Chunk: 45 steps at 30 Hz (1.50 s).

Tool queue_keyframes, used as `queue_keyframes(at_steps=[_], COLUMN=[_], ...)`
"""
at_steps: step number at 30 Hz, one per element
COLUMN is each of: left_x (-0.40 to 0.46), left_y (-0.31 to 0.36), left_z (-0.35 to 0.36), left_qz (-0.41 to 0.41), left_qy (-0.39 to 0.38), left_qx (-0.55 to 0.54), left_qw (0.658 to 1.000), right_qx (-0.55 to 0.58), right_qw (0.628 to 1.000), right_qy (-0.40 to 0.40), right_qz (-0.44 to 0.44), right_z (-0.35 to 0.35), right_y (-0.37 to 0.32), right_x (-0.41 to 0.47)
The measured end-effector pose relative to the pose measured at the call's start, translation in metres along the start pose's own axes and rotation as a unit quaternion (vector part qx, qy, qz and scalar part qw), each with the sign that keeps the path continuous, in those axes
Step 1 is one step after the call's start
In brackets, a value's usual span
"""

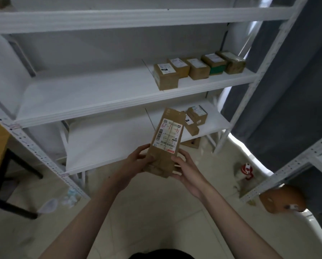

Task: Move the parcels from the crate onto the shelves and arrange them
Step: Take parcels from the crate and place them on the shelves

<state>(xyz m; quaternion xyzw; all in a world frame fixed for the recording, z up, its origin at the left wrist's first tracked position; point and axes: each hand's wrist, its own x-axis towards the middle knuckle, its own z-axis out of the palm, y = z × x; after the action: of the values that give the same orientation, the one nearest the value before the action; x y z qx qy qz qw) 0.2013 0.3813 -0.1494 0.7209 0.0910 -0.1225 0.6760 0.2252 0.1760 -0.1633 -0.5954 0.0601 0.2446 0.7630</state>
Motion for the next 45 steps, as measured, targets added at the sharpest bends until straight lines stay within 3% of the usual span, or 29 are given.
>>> queue_keyframes(at_steps=[5,11,16,24,26,28,30,32,36,38,45], left_x=[0.028,0.05,0.065,0.122,0.144,0.163,0.183,0.203,0.245,0.268,0.33], left_y=[0.01,0.014,-0.003,-0.022,-0.027,-0.036,-0.045,-0.049,-0.039,-0.03,-0.021], left_z=[-0.019,-0.031,-0.029,-0.026,-0.02,-0.01,0.007,0.037,0.114,0.144,0.195], left_qz=[-0.004,-0.027,-0.067,-0.08,-0.089,-0.135,-0.175,-0.206,-0.233,-0.234,-0.21], left_qy=[-0.019,-0.089,-0.11,-0.054,0.029,0.128,0.18,0.175,0.07,0.034,0.106], left_qx=[0.029,0.054,0.049,-0.039,-0.113,-0.223,-0.267,-0.229,-0.159,-0.143,-0.161], left_qw=[0.999,0.994,0.99,0.995,0.989,0.957,0.93,0.935,0.957,0.961,0.958], right_qx=[-0.065,0.051,0.081,0.141,0.191,0.228,0.242,0.218,0.106,0.113,0.153], right_qw=[0.997,0.984,0.98,0.973,0.961,0.949,0.944,0.953,0.976,0.975,0.963], right_qy=[0.048,0.168,0.184,0.178,0.195,0.212,0.217,0.199,0.163,0.153,0.141], right_qz=[0.022,-0.006,0.005,0.039,0.049,0.053,0.056,0.058,0.097,0.118,0.171], right_z=[-0.017,-0.063,-0.085,-0.121,-0.136,-0.152,-0.166,-0.179,-0.198,-0.203,-0.221], right_y=[0.005,-0.01,-0.024,-0.023,-0.026,-0.03,-0.034,-0.035,-0.03,-0.026,-0.026], right_x=[0.009,0.025,0.044,0.094,0.11,0.129,0.149,0.172,0.21,0.223,0.262])
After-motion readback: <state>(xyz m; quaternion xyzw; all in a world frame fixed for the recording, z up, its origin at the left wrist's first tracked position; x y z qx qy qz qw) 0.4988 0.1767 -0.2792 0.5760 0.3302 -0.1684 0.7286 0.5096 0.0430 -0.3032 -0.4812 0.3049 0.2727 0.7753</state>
